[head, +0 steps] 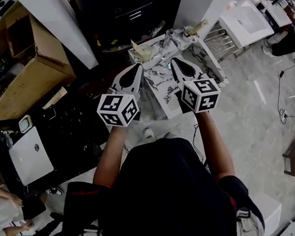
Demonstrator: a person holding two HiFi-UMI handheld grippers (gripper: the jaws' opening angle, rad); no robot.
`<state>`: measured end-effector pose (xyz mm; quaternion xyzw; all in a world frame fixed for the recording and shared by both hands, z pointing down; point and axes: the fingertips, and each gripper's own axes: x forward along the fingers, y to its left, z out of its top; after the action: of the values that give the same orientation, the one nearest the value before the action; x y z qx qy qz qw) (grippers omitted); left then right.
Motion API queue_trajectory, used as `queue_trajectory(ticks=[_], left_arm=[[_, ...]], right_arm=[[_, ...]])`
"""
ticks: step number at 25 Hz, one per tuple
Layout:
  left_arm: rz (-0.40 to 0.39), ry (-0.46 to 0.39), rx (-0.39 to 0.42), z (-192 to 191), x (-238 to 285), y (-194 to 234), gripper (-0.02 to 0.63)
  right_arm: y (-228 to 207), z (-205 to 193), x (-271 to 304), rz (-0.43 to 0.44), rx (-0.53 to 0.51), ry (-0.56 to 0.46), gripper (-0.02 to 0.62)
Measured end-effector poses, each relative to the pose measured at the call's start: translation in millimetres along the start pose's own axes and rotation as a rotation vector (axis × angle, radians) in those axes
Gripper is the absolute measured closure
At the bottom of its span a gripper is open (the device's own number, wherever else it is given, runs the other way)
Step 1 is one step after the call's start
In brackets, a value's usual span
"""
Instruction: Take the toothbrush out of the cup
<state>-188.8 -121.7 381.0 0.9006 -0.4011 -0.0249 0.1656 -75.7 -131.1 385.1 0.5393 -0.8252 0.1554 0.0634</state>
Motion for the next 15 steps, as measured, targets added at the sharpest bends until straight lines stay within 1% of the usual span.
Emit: queue_trajectory(ticks=[4,9,15], left_arm=[[0.004,0.008,-0.003,-4.1,-0.5,4.9,0.595],[0.02,0.018,-0.012,-8.4,3.4,12.1,0.595],[0.056,0.025,-0.021,-12.8,17.0,18.3,0.595]], right_arm=[[-1.1,-1.0,6.4,-0.001,0.005,0.008,0.561],[0.6,-1.7,15.3,0.022,0.009,0.011,0.561],[-13.1,-1.9,30.4,0.057,0.025,0.018,0.561]])
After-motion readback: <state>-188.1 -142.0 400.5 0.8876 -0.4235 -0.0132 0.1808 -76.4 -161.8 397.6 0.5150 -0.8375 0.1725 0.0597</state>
